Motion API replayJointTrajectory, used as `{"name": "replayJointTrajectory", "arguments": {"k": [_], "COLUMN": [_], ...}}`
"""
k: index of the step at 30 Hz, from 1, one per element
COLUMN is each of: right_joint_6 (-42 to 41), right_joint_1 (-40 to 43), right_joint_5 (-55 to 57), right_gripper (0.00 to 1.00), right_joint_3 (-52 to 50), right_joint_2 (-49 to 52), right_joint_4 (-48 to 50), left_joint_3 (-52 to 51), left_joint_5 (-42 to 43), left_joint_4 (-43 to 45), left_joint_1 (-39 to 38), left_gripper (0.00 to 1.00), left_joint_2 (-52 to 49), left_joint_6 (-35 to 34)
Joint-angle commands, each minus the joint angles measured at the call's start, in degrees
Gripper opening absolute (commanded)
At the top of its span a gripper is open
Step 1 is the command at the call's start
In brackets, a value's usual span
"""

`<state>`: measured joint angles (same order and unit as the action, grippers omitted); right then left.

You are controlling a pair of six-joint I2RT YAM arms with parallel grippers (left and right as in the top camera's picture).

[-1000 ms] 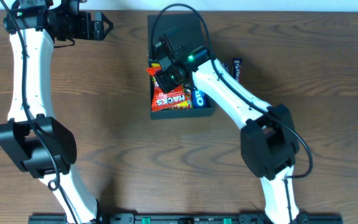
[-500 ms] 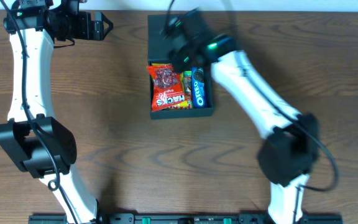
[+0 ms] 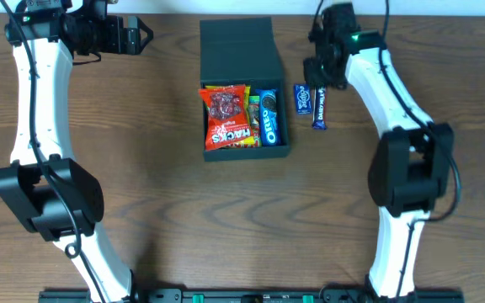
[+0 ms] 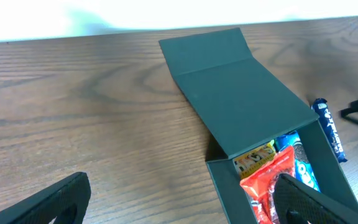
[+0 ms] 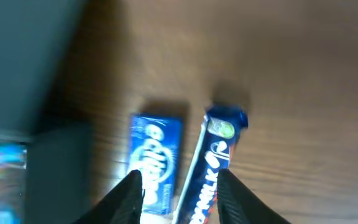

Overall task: Pack container
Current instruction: 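Grasp the blue chocolate bar with the right gripper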

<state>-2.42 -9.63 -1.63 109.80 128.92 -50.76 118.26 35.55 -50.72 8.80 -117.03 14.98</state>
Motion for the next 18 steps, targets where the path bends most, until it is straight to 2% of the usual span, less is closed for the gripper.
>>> {"name": "replayJointTrajectory", "arguments": {"k": [1,8,14,18], "right_joint_6": [-1.9,-2.9,-3.3,-3.3], "right_joint_1": [1.6,2.5,2.5,2.5], "right_joint_5": [0.8,1.4,1.0,1.0], "right_gripper": [0.41,0.41,0.37,0.39], "right_joint_3": [0.0,-0.1,-0.1,-0.1], "right_joint_2": [1.2,3.8,6.4,6.4], "right_joint_4": [0.0,-0.2,-0.1,1.2], "left_joint_3": [1.1,1.1,1.1,1.1], "left_joint_5": [-0.6,-0.6,-0.6,-0.6], "left_joint_4": [-0.1,-0.1,0.0,0.0], "left_joint_1": [0.2,0.2,0.2,0.2], "left_gripper": [0.95,0.95,0.95,0.95], "left_joint_2": [-0.2,-0.2,-0.2,-0.2], "left_joint_6": [0.0,0.0,0.0,0.0]}}
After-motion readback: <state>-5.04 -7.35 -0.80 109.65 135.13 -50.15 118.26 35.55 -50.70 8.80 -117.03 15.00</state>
